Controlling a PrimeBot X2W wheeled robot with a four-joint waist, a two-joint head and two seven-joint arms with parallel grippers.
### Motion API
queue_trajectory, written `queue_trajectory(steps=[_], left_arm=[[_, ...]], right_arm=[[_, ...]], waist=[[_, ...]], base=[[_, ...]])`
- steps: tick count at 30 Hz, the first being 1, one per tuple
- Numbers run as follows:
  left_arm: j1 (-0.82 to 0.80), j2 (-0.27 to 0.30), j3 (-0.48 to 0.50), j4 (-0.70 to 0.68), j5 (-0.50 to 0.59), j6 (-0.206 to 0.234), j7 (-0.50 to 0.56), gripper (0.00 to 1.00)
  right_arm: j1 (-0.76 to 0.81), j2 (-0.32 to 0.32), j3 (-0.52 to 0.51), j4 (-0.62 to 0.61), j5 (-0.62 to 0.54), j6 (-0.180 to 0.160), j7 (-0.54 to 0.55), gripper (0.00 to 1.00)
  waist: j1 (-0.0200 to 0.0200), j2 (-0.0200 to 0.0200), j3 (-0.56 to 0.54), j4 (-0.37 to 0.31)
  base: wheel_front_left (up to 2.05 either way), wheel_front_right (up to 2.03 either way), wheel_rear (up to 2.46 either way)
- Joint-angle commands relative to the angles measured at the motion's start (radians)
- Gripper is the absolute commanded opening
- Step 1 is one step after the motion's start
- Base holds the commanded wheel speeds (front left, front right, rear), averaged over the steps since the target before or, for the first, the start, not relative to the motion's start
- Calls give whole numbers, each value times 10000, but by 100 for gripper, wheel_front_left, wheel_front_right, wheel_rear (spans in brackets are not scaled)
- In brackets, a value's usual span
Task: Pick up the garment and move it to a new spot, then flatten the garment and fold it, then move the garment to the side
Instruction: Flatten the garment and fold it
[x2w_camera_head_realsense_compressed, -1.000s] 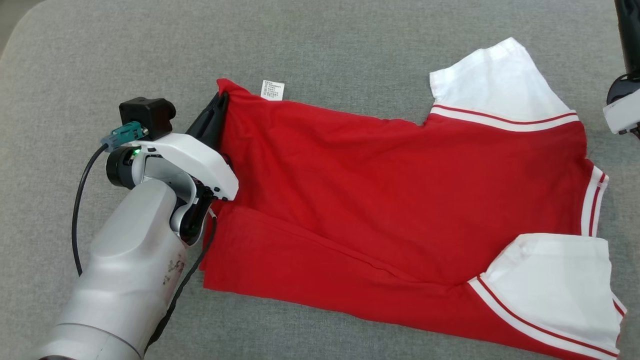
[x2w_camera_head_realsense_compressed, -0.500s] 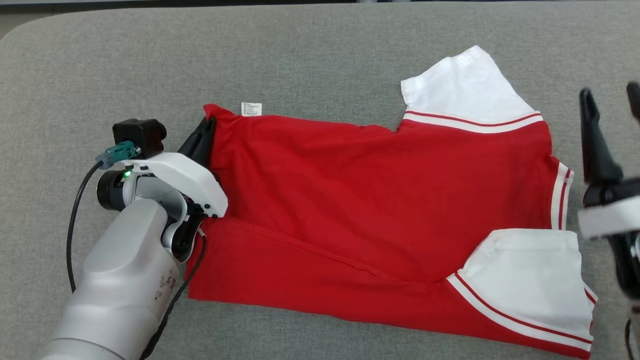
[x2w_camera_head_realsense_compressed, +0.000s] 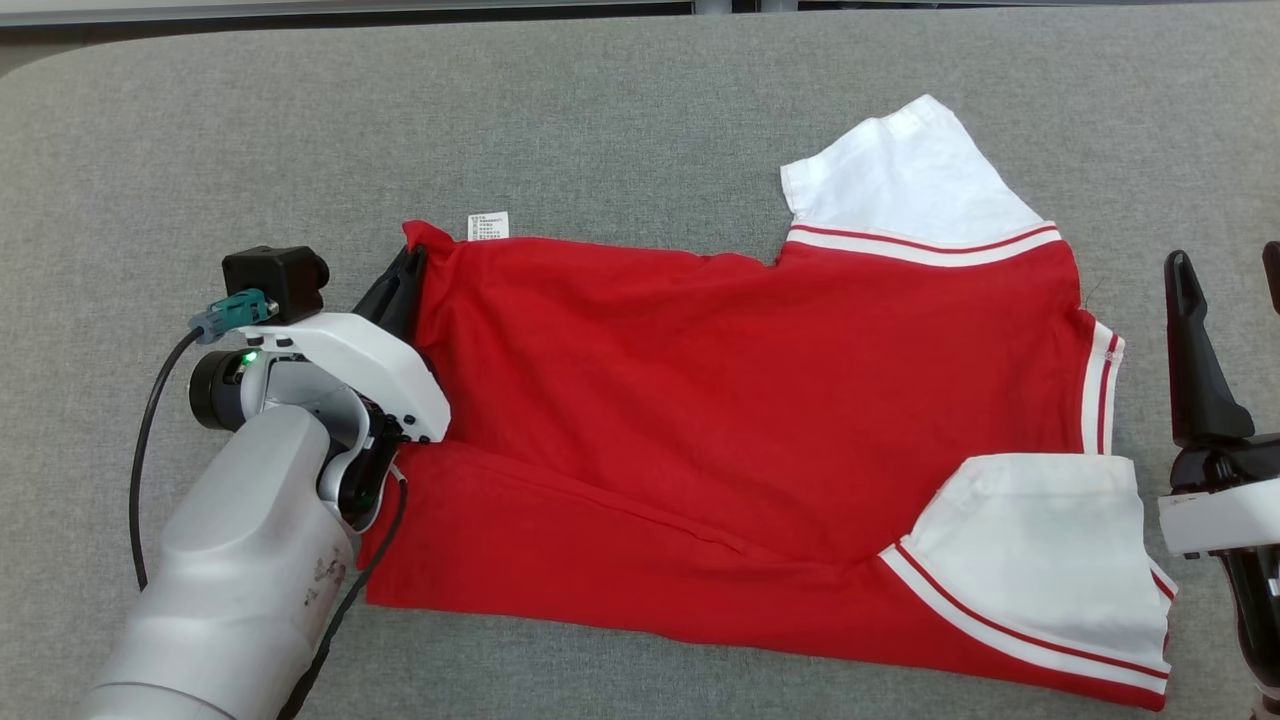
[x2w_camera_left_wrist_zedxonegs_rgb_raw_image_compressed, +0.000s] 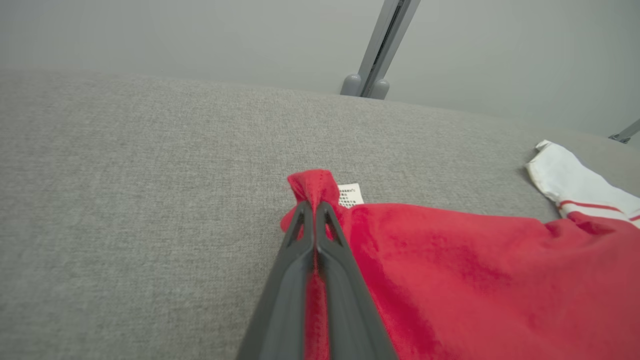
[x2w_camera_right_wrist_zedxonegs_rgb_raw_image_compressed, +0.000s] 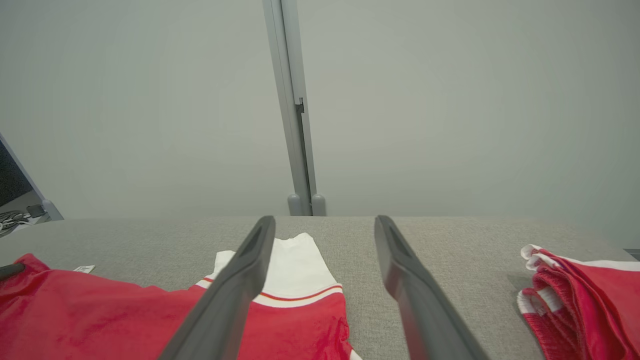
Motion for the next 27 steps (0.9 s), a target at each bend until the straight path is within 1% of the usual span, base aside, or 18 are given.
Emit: queue_trajectory(steps=[1, 10, 16, 21, 27], left_arm=[[37, 36, -15, -26, -22, 52, 12, 0], [31, 23, -74, -52, -81, 81, 32, 0], [-242, -44, -119, -187, -86, 103, 45, 0], [-504, -197, -183, -390, -48, 91, 9, 0], [-1062, -504, -315, -582, 4, 13, -36, 0]], right_arm=[[128, 45, -40, -104, -54, 0, 80, 100], [87, 103, -135, -202, 85, 0, 263, 100], [-441, -93, -109, 72, 274, 0, 370, 100], [-1629, -499, 125, 778, 467, 0, 651, 100], [-3974, -1331, 639, 2201, 668, 0, 1281, 100]], waist=[[0, 0, -7, 11], [0, 0, 7, 34], [0, 0, 325, 194], [0, 0, 833, 518], [0, 0, 1637, 1157]], base=[[0, 0, 0], [0, 0, 0], [0, 0, 0], [0, 0, 0], [0, 0, 0]])
